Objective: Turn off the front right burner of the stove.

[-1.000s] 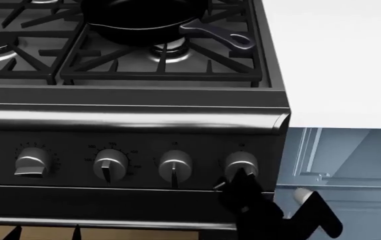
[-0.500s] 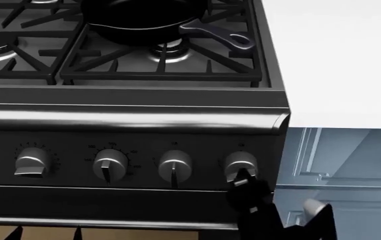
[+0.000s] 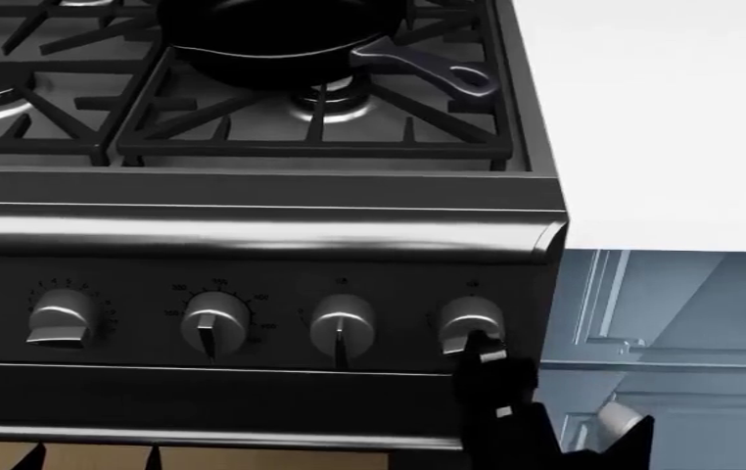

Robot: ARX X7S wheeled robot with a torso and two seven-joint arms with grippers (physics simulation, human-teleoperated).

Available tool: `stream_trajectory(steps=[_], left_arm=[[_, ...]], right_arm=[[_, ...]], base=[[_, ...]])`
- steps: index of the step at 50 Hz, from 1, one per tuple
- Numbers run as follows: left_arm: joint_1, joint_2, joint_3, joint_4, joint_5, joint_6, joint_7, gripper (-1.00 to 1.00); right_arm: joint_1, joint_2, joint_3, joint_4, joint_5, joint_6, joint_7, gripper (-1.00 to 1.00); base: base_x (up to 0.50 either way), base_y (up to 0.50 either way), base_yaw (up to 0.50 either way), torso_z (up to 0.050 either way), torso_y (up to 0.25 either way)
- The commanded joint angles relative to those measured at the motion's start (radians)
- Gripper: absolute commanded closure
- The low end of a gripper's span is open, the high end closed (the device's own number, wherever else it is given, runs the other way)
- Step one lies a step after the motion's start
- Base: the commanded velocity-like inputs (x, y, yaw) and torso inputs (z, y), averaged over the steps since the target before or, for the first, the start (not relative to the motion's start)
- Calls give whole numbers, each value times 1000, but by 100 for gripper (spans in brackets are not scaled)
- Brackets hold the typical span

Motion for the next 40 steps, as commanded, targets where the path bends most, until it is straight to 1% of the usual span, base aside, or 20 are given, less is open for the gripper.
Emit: stream_trajectory(steps=[1,40], left_arm=[[1,-3,6,1,0,1,-3,-100],[-2,-11,17,-1,-9,5,-12,-100]], right_arm=[[7,-6,-15,12,90,15,-27,100],[6,12,-61,9,148,-15,-28,100]], base=[[0,0,3,0,0],[0,0,1,0,0]])
